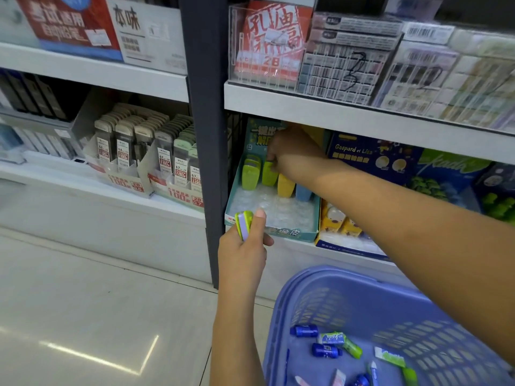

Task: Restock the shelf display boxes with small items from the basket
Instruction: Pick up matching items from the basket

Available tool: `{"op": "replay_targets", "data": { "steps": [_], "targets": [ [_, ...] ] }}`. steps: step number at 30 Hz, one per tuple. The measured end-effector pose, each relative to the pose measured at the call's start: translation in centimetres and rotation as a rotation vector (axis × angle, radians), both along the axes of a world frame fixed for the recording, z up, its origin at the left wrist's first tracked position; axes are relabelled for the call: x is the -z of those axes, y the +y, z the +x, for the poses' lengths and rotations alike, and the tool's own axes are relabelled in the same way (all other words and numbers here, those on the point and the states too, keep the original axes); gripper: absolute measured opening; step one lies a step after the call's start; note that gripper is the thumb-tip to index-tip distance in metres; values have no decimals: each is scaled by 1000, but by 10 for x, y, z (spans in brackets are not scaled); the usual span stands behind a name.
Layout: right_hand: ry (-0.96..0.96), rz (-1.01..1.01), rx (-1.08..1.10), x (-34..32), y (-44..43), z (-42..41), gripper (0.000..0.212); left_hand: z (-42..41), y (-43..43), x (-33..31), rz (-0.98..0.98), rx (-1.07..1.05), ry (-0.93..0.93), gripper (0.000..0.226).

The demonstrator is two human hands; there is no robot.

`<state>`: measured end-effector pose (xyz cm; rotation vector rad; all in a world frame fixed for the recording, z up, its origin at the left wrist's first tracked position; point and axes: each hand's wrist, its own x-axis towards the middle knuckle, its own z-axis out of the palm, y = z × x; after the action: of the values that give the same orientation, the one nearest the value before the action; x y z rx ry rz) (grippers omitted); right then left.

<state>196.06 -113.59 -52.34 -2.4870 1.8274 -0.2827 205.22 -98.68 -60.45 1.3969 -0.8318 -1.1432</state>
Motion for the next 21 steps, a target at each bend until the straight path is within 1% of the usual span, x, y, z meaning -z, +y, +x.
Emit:
{"op": "replay_targets", "data": {
  "steps": [3,5,8,10,12,13,14,16,18,19,20,21],
  "targets": [
    [55,-25,-21,12,6,-3,17,0,-1,-2,-21,14,5,31],
    [60,-35,-31,17,11,-4,23,0,-2,-2,-32,2,43,23],
    [107,-68,-11,15,15,-4,29,2,-2,-5,-47,-23,97,17],
    [143,-31,13,10,15,-3,31,5,-1,-9,-80,-28,98,13],
    [199,36,18,2,19,-2,39,9,1,-11,-107,-30,91,10],
    [182,58,10,-2,24,-3,43,11,1,-11,-120,-23,69,11],
    [103,80,2,-6,30,-5,45,12,2,-11,-139,-10,32,9],
    [-209,154,-50,-14,47,-10,42,13,2,-10,-199,24,-50,6],
    [-517,350,-208,-20,70,-16,30,13,1,-12,-262,68,-89,6],
    [-590,425,-284,-20,79,-20,24,13,0,-14,-279,84,-98,6],
    [-616,442,-328,-19,85,-24,22,13,-2,-16,-287,88,-98,6],
    [-618,417,-336,-18,86,-27,23,12,-4,-17,-288,76,-87,7]
  ]
}}
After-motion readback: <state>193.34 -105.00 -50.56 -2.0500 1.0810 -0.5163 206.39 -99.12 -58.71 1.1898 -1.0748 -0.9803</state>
